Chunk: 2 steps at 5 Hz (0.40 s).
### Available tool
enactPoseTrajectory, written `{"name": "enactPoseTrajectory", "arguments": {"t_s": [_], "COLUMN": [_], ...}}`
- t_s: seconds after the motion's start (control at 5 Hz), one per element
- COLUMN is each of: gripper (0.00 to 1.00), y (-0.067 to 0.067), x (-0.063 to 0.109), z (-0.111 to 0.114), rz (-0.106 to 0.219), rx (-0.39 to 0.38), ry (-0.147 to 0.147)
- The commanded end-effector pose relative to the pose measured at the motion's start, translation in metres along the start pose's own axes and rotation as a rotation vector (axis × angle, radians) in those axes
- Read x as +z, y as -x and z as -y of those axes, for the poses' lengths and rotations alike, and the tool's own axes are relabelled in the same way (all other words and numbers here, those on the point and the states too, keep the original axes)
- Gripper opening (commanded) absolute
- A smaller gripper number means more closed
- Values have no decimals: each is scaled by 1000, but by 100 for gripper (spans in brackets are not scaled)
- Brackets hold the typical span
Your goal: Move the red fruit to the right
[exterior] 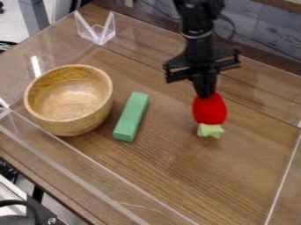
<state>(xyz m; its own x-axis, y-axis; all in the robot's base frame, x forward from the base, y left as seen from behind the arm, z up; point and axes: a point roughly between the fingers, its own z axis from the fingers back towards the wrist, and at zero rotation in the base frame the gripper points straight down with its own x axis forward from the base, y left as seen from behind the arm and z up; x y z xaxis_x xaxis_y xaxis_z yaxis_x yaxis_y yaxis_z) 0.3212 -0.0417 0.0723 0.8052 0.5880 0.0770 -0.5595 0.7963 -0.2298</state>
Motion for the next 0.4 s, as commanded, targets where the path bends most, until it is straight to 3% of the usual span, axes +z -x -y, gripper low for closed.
{"name": "enactPoseTrajectory", "arguments": {"t_s": [0.0,0.2], "gripper": [0,0], "y": [1,1], "x": [16,18], "z": [10,8], "rz": [50,47], "rx": [-26,-54], "ry": [47,52]}}
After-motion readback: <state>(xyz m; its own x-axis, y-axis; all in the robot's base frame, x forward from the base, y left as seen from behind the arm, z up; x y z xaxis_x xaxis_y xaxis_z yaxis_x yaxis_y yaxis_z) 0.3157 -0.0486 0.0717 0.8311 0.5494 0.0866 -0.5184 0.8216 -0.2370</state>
